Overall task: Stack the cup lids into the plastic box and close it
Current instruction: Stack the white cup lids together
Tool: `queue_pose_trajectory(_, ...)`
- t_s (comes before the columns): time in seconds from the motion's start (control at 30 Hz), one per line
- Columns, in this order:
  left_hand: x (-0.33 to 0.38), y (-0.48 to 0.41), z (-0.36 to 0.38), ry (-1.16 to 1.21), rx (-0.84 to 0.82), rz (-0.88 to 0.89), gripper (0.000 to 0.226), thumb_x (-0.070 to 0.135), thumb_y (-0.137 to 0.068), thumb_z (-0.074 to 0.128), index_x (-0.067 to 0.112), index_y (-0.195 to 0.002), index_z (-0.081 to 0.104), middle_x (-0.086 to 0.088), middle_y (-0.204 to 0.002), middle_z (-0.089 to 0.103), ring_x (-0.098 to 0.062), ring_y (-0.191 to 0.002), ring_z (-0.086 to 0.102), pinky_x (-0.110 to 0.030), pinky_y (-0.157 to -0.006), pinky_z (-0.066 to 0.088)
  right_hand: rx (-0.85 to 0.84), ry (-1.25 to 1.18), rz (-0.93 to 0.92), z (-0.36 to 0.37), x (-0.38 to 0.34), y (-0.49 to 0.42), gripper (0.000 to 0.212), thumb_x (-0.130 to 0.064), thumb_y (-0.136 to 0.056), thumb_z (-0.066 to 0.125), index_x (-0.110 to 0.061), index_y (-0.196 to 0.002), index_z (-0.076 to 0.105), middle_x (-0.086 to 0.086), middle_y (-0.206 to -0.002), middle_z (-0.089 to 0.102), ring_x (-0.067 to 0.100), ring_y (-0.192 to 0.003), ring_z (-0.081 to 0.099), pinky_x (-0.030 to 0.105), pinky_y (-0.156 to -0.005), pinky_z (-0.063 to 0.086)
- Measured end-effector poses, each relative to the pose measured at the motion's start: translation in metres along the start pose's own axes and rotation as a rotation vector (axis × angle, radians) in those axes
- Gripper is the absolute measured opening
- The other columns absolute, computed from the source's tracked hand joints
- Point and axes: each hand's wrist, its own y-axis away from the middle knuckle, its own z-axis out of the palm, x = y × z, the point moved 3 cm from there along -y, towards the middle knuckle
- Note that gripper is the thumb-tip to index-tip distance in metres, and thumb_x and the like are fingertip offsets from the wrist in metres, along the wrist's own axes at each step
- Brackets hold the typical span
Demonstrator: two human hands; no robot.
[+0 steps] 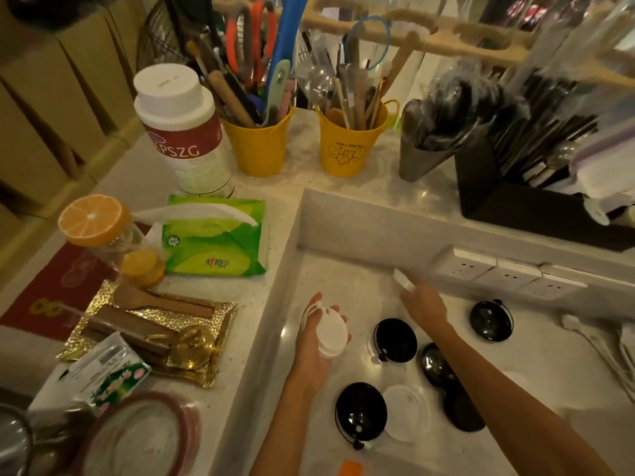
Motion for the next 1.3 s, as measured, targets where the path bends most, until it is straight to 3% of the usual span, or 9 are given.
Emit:
queue_pose_trajectory(0.17,0.005,0.018,0.009,-0.044,-0.025,0.0,0.046,0.034,-0.096,0.057,0.03,-0.141,0.051,-0.012,-0.123,0.063,-0.03,-0.108,0.062,-0.048,-0.087,0.055,-0.241,-0.696,-0.005,-0.041,-0.005,0.047,0.053,-0.025,-0.089,0.069,-0.015,-0.135,0.046,0.013,-0.12,0.066,0.029,-0.091,0.074,0.044,-0.078,0.06)
queue_pose_trajectory(0.3,0.003,0.041,0.035,-0.141,-0.099,-0.036,0.049,0.043,-0.096,0.053,0.032,-0.143,0.048,-0.012,-0.129,0.062,-0.034,-0.116,0.061,-0.047,-0.089,0.054,-0.759,-0.539,-0.211,-0.07,-0.012,0.108,0.057,-0.035,-0.079,0.078,-0.031,-0.128,0.049,-0.001,-0.111,0.074,0.023,-0.095,0.074,0.032,-0.076,0.06)
queue_pose_trajectory(0.37,-0.002,0.053,0.048,-0.208,-0.176,-0.075,0.053,0.056,-0.09,0.05,0.037,-0.14,0.049,-0.003,-0.125,0.069,-0.029,-0.117,0.066,-0.042,-0.084,0.059,-0.863,-0.439,-0.269,-0.074,-0.016,0.129,0.059,-0.032,-0.08,0.078,-0.03,-0.131,0.049,0.002,-0.115,0.072,0.023,-0.097,0.073,0.029,-0.073,0.058)
queue_pose_trajectory(0.53,-0.013,0.078,0.07,-0.264,-0.326,-0.074,0.054,0.058,-0.087,0.048,0.038,-0.136,0.055,-0.012,-0.127,0.07,-0.036,-0.115,0.067,-0.06,-0.097,0.052,-0.689,-0.345,-0.294,-0.077,-0.018,0.157,0.053,-0.038,-0.074,0.079,-0.03,-0.117,0.048,0.0,-0.108,0.07,0.019,-0.085,0.075,0.022,-0.06,0.052)
queue_pose_trajectory(0.7,-0.017,0.096,0.08,-0.37,-0.31,0.113,0.042,0.046,-0.095,0.058,0.045,-0.137,0.054,-0.006,-0.132,0.067,-0.032,-0.12,0.066,-0.052,-0.095,0.056,-0.376,-0.524,-0.162,-0.073,-0.009,0.183,0.047,-0.029,-0.082,0.076,-0.028,-0.12,0.049,0.0,-0.107,0.065,0.014,-0.073,0.073,0.024,-0.062,0.059)
queue_pose_trajectory(0.8,-0.018,0.1,0.081,-0.502,-0.269,0.254,0.038,0.037,-0.098,0.056,0.053,-0.132,0.054,0.002,-0.127,0.068,-0.022,-0.113,0.069,-0.041,-0.088,0.061,-0.43,-0.706,-0.146,-0.066,-0.011,0.206,0.028,-0.044,-0.09,0.063,-0.029,-0.113,0.063,-0.002,-0.103,0.073,0.014,-0.087,0.074,0.031,-0.075,0.062)
queue_pose_trajectory(0.87,-0.022,0.102,0.081,-0.558,-0.288,0.294,0.042,0.034,-0.1,0.055,0.054,-0.137,0.048,0.003,-0.133,0.064,-0.021,-0.117,0.067,-0.041,-0.089,0.06,-0.493,-0.821,-0.148,-0.06,-0.015,0.22,0.037,-0.052,-0.089,0.06,-0.031,-0.119,0.063,-0.005,-0.11,0.073,0.013,-0.099,0.071,0.028,-0.08,0.061)
queue_pose_trajectory(1.13,-0.031,0.109,0.075,-0.448,-0.348,0.166,0.044,0.056,-0.093,0.047,0.055,-0.137,0.048,0.007,-0.139,0.06,-0.01,-0.116,0.067,-0.03,-0.08,0.061,-0.433,-0.687,-0.259,-0.059,-0.019,0.228,0.061,-0.033,-0.085,0.072,-0.03,-0.141,0.047,-0.003,-0.133,0.059,0.014,-0.117,0.061,0.039,-0.099,0.054)
queue_pose_trajectory(1.3,-0.029,0.106,0.069,-0.338,-0.356,0.08,0.052,0.049,-0.09,0.059,0.047,-0.141,0.048,-0.003,-0.138,0.063,-0.027,-0.126,0.062,-0.051,-0.1,0.054,-0.503,-0.45,-0.372,-0.059,-0.026,0.217,0.066,-0.036,-0.089,0.066,-0.026,-0.147,0.036,-0.001,-0.137,0.055,0.017,-0.12,0.058,0.036,-0.099,0.053)
